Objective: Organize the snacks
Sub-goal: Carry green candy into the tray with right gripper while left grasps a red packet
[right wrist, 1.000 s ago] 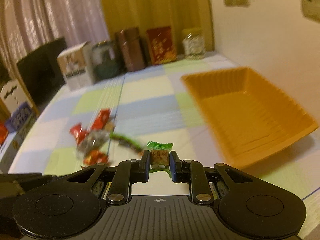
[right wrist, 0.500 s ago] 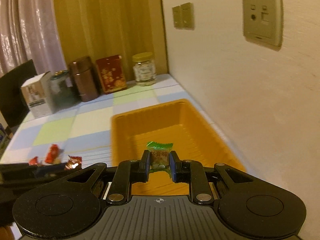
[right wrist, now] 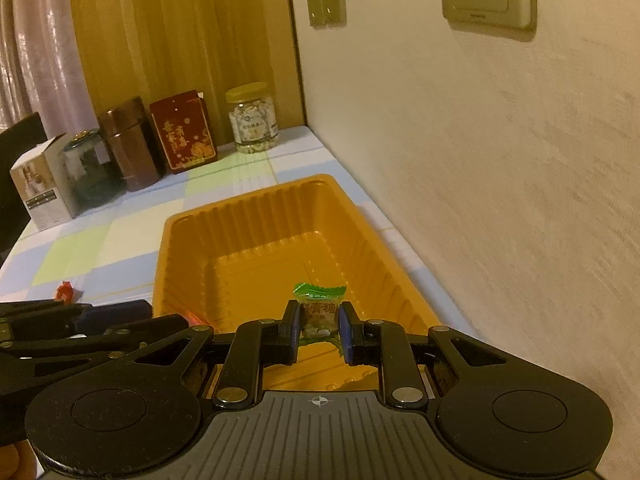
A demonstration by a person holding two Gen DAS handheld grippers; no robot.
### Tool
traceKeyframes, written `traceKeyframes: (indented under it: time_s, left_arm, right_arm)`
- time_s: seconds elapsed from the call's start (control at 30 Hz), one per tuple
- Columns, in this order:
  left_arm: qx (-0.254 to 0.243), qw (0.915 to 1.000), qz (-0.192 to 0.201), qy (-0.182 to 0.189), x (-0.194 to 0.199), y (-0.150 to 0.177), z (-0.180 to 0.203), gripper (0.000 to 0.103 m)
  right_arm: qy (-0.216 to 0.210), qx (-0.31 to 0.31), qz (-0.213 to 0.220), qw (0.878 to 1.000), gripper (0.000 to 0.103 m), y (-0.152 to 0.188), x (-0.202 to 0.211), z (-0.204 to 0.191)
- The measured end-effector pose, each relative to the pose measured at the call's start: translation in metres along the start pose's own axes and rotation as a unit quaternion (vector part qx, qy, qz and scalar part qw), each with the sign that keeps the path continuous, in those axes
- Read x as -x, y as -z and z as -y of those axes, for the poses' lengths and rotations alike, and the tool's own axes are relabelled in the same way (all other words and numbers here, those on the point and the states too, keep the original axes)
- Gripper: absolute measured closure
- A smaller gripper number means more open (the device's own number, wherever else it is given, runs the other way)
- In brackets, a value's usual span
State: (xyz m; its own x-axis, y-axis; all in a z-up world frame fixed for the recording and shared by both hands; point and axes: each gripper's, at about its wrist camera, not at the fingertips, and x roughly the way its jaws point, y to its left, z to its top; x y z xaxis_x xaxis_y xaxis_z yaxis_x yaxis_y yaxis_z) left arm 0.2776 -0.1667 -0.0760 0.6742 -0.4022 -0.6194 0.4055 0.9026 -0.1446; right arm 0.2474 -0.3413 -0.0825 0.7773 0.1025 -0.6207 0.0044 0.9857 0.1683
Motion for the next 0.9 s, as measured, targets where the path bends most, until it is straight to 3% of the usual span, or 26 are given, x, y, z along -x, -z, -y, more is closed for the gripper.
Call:
traceKeyframes:
  time_s: [0.5, 0.57, 0.63, 0.83, 0.9]
  left_arm:
    - [0.041, 0.9986, 0.008, -0.032, 0.027, 0.007, -0.022, 0.067]
    - [0.038, 0.9986, 0.007, -0.037, 0.030, 0.008, -0.022, 0.067]
    - [0.037, 0.9985, 0.008, -0.040, 0.034, 0.010, -0.022, 0.067]
    - [0.032, 0.9981, 0.013, -0.051, 0.053, 0.012, -0.022, 0.066]
    - [0.031, 0.9977, 0.014, -0.058, 0.063, 0.013, -0.021, 0.061]
  right_arm:
    - [-0.048, -0.019, 0.001, 0.999, 0.082, -0.001, -0.001, -0.007]
    - [-0.053, -0.025, -0.005, 0.998, 0.076, -0.003, -0.003, -0.007]
    - [-0.052, -0.031, -0.006, 0.998, 0.040, -0.004, -0.003, -0.007]
    - [-0.049, -0.033, 0.006, 0.998, 0.038, -0.004, 0.013, -0.007]
    - [-0.042, -0.036, 0.011, 0.998, 0.038, -0.004, 0.023, -0.006]
